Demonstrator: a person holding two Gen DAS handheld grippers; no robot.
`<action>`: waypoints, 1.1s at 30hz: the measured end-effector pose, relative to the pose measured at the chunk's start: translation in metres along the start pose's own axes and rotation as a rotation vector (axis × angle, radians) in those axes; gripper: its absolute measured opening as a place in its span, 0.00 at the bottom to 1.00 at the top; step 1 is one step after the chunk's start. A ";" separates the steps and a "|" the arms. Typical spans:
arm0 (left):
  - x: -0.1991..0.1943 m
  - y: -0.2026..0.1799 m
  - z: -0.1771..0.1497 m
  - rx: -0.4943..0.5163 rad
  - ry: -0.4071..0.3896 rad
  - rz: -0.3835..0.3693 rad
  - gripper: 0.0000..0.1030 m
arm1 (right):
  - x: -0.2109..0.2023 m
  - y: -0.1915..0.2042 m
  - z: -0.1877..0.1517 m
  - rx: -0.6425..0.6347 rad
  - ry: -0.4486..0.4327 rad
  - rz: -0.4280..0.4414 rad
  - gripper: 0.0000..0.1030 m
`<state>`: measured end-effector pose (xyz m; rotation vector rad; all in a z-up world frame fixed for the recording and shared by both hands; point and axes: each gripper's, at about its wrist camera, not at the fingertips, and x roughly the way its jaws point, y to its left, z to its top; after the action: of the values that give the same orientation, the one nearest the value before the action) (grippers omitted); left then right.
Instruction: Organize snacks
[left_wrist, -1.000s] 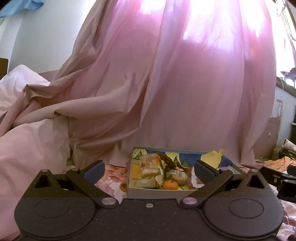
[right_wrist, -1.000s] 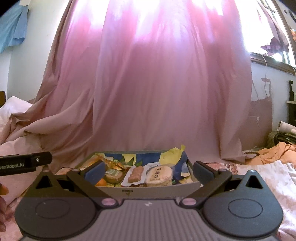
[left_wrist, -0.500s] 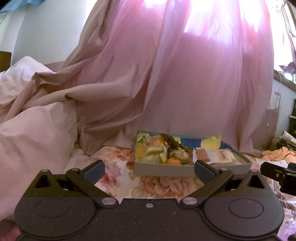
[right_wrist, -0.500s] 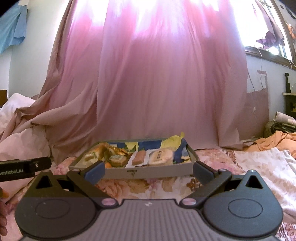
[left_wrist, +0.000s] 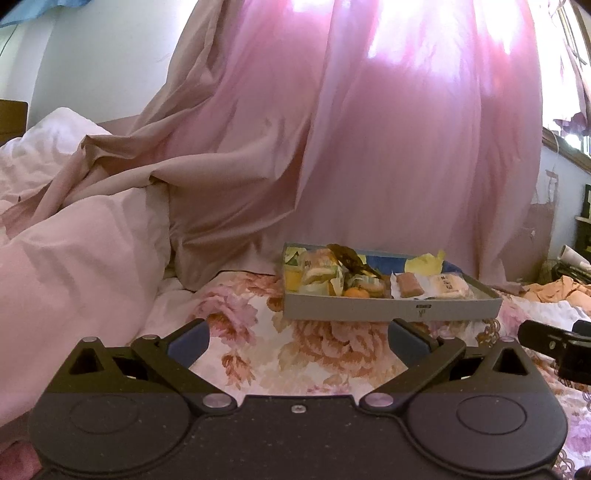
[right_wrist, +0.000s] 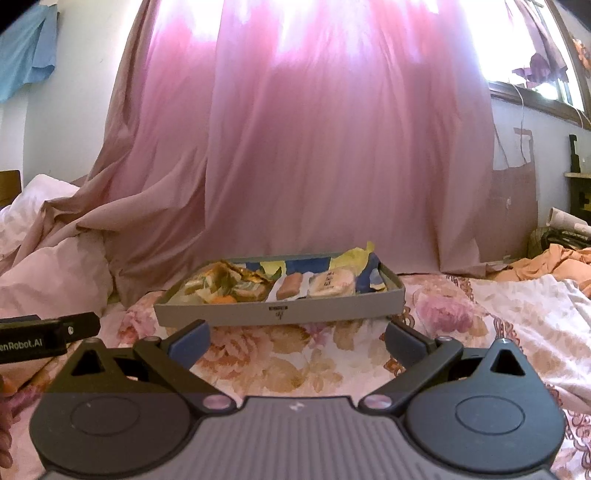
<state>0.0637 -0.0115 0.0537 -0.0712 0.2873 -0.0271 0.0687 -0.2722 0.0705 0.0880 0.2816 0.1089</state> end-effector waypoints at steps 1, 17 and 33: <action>-0.001 0.001 0.000 0.000 0.000 -0.001 0.99 | -0.001 0.000 -0.001 0.001 0.003 0.001 1.00; -0.016 0.009 -0.023 0.019 -0.007 -0.004 0.99 | -0.014 0.011 -0.019 -0.013 0.041 0.025 1.00; -0.006 0.011 -0.046 0.071 0.051 -0.002 0.99 | 0.003 0.010 -0.044 -0.003 0.119 0.021 1.00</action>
<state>0.0455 -0.0037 0.0108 -0.0002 0.3370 -0.0412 0.0582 -0.2586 0.0288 0.0813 0.3998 0.1352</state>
